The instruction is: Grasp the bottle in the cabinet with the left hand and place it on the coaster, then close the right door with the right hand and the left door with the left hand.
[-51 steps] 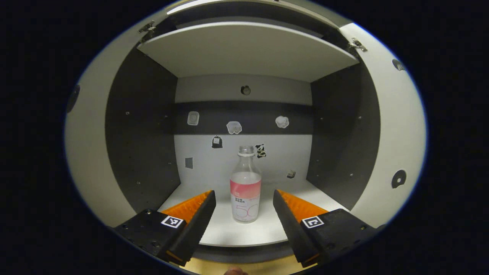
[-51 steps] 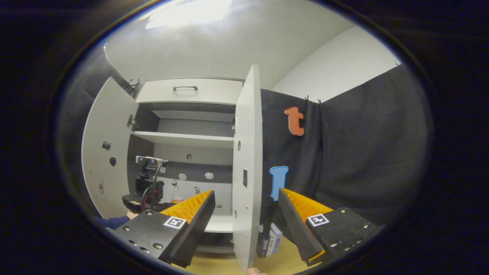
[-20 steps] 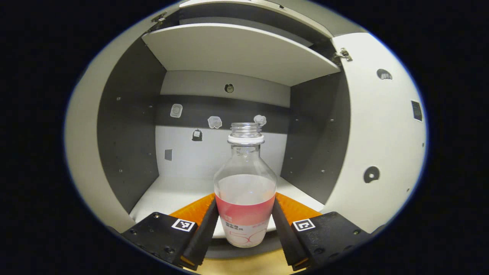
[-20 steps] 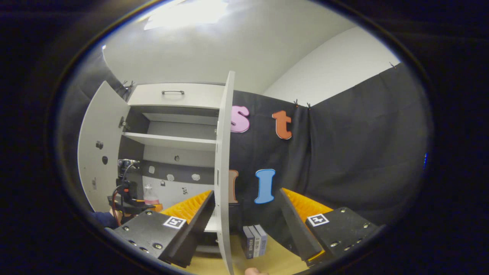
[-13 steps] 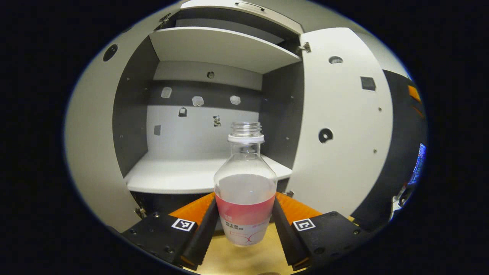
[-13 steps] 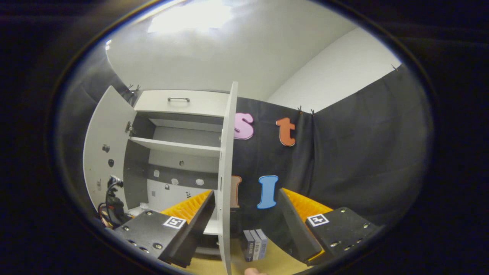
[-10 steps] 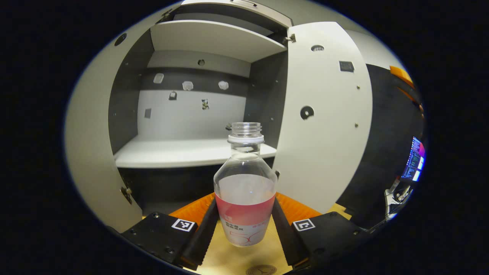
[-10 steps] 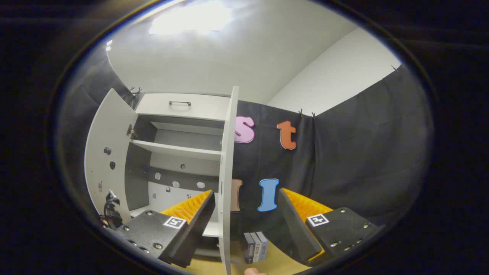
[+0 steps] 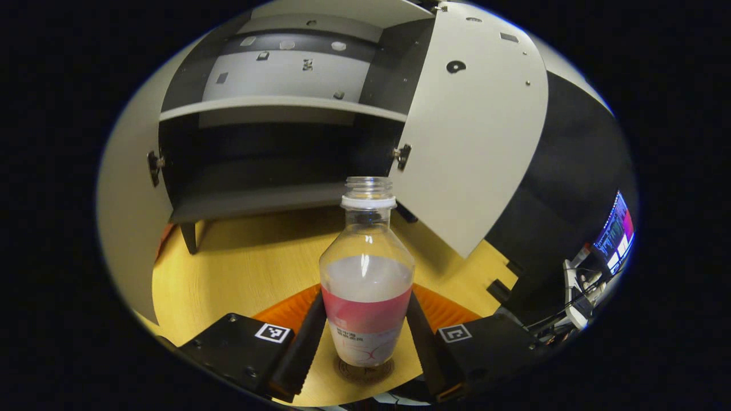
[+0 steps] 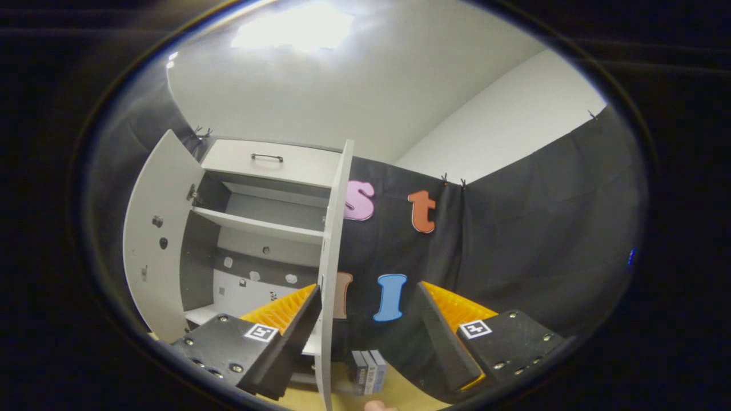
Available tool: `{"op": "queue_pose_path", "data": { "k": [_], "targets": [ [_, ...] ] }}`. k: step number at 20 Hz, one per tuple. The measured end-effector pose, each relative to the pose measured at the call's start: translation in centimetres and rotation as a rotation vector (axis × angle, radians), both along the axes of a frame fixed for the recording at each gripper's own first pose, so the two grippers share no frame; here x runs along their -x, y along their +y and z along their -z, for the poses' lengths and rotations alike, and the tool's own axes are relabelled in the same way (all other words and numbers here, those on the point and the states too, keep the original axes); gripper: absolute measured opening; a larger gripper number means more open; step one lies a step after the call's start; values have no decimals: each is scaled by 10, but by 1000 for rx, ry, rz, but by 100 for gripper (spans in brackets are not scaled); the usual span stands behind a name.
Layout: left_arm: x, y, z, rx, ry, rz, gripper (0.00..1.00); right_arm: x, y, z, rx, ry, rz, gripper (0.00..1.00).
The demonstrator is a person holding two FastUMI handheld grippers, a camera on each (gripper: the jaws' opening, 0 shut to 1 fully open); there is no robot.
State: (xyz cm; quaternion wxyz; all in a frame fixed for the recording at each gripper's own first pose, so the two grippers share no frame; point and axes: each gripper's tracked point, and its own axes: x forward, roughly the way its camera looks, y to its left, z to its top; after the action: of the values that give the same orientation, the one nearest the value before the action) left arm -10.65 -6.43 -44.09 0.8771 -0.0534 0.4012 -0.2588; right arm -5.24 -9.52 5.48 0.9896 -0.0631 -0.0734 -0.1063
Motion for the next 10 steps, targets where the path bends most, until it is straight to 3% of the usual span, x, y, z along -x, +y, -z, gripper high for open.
{"op": "queue_pose_path", "data": {
  "k": [2,5,10],
  "targets": [
    [11,3,17,-15,41,-6,82,2,-3,-1,6,3,12,96],
    [20,1,33,-7,70,-24,82,7,-7,-2,17,4,27,99],
    [23,-6,51,-27,36,-46,80,9,-9,-3,17,8,32,96]
  ]
}}
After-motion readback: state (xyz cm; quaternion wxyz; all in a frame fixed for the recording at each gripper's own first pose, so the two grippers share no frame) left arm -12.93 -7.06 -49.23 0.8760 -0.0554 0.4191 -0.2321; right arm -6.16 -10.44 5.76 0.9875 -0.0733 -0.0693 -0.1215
